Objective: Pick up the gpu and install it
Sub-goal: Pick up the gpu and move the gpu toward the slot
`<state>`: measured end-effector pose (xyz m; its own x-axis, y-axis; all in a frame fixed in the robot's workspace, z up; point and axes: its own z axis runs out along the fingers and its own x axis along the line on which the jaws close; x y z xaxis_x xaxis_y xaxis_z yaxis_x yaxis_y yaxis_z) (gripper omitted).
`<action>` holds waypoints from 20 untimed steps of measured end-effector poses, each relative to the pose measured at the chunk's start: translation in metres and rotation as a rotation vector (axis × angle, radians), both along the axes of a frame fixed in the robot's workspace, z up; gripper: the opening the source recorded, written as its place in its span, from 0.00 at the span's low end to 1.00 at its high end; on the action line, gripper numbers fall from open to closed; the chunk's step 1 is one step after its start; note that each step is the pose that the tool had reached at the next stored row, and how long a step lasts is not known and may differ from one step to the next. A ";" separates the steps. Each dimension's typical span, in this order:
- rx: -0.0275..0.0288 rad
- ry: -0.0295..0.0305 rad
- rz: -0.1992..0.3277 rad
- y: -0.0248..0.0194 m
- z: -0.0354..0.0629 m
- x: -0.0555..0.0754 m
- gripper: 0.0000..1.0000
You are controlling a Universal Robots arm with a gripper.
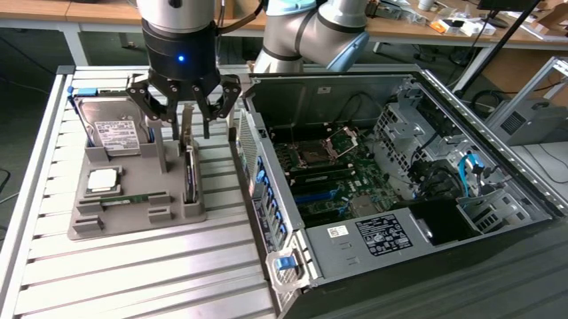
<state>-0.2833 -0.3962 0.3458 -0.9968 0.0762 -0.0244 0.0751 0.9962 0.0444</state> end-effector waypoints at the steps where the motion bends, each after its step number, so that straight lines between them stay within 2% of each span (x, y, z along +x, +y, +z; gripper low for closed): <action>1: 0.0000 0.0000 0.000 0.0000 -0.0003 0.000 0.48; 20: 0.0000 0.0000 0.000 0.0000 -0.0062 0.000 0.48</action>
<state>-0.2834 -0.3962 0.3397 -0.9968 0.0762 -0.0244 0.0751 0.9962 0.0444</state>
